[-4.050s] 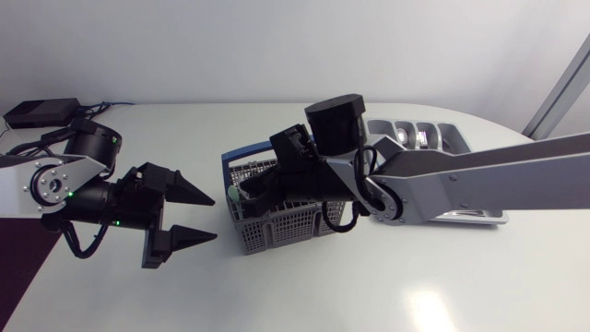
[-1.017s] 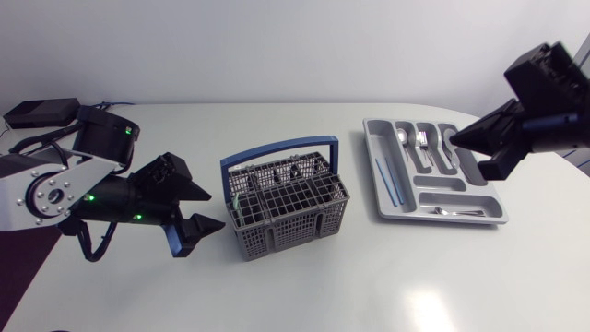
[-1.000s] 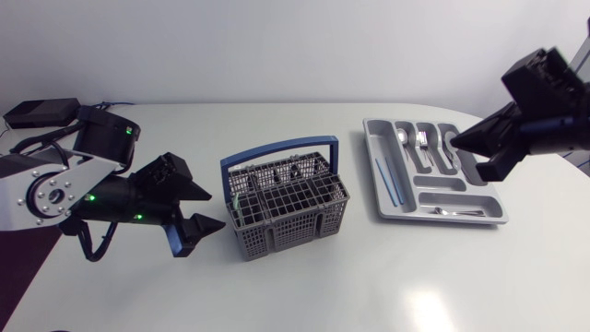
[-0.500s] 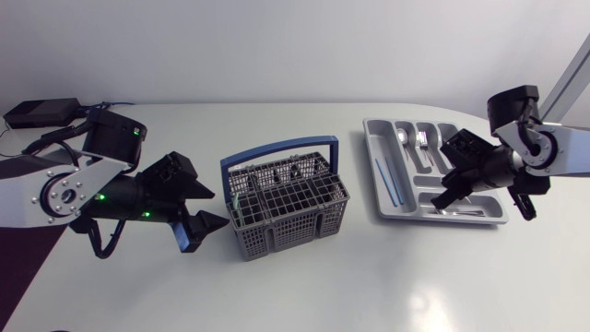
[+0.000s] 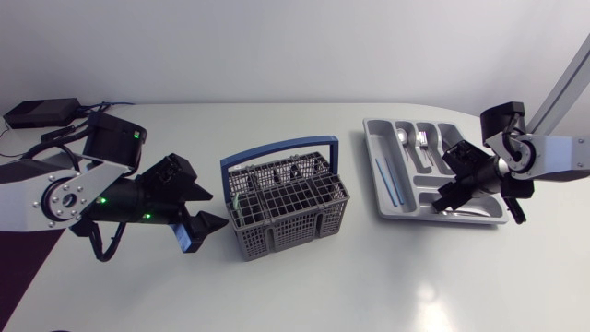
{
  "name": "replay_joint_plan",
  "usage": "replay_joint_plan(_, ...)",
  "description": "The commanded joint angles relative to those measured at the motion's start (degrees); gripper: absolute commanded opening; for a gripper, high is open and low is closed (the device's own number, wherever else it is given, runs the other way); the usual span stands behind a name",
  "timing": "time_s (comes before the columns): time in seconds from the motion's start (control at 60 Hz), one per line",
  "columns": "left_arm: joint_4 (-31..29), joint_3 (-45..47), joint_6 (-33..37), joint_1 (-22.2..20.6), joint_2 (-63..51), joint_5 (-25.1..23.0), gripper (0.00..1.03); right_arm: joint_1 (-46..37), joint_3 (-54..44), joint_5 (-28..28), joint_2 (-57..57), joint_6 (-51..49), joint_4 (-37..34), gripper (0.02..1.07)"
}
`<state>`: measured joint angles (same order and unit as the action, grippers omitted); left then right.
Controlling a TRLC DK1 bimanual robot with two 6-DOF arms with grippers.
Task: Unload the cutlery basket into the drawer organizer.
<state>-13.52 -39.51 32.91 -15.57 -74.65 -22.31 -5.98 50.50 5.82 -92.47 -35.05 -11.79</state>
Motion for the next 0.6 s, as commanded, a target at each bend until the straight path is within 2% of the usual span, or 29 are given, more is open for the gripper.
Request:
replay_joint_plan(0.0, 1.9, 1.1, -2.1, -0.4, -0.7, 0.7, 0.93, 1.9, -1.2, -0.2, 6.5, 1.6, -1.5, 0.93)
replay_joint_plan(0.233, 8.4, -0.7, -3.9, -0.2, -4.9, 3.0, 0.93, 9.6, -3.0, -1.4, 18.5, 4.0, -7.8, 0.96)
replay_joint_plan(0.4, 11.8, -3.8, -5.7, 1.4, -8.9, 3.3, 0.93, 15.0, -4.2, -1.4, 21.9, 5.5, -9.6, 0.97)
replay_joint_plan(0.583, 14.9, -6.8, -7.4, 2.4, -12.1, 3.5, 0.93, 22.0, -3.2, -4.9, 25.1, 9.5, -12.4, 0.98)
